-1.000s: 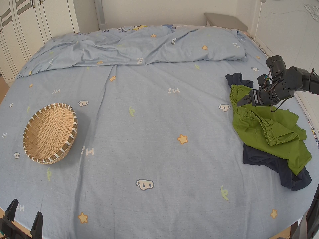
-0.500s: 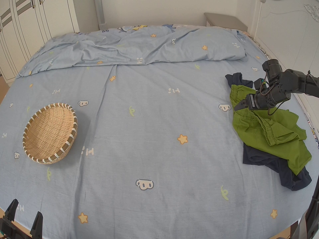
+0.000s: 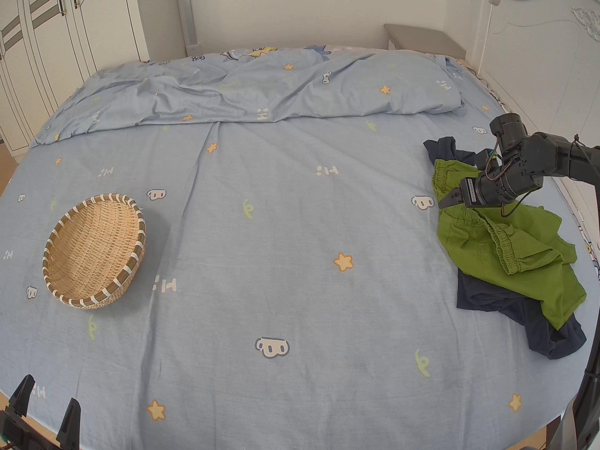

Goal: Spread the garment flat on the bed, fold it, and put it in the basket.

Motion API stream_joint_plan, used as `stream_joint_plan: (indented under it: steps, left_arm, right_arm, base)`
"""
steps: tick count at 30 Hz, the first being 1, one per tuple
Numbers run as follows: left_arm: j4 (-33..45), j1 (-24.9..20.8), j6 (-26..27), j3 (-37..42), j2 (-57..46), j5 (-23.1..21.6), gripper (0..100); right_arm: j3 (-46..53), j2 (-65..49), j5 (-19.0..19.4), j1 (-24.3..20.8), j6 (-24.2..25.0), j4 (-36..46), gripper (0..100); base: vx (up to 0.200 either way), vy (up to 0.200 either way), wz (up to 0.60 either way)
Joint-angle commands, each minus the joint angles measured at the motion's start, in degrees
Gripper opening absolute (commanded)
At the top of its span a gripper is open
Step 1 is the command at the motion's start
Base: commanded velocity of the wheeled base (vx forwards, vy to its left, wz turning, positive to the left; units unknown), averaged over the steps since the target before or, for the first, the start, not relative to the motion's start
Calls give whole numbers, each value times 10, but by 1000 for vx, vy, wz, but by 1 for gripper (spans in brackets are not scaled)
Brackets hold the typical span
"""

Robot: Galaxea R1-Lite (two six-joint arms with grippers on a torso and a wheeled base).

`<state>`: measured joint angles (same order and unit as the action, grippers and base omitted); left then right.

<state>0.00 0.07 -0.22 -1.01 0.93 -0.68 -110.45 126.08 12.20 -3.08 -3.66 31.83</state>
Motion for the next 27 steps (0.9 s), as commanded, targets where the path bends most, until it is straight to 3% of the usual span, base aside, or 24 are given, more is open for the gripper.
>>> stream_joint_plan:
  steps: [1, 15, 22, 24, 27]
  left_arm:
    - [0, 0, 0, 10, -8, 0, 100]
    - [0, 0, 0, 10, -8, 0, 100]
    - [0, 0, 0, 10, -8, 0, 100]
    - [0, 0, 0, 10, -8, 0, 100]
    - [0, 0, 0, 10, -8, 0, 100]
  right_arm:
    - [-15, 12, -1, 0, 1, 3, 0]
    - [-35, 47, -2, -1, 1, 8, 0]
    - [-41, 18, 14, -15, 32, 94, 0]
    - [-41, -14, 59, -25, 100, 141, 0]
    - [-41, -43, 134, -33, 161, 195, 0]
  base:
    - [0, 0, 0]
    - [0, 0, 0]
    - [0, 0, 0]
    - [0, 0, 0]
    - [0, 0, 0]
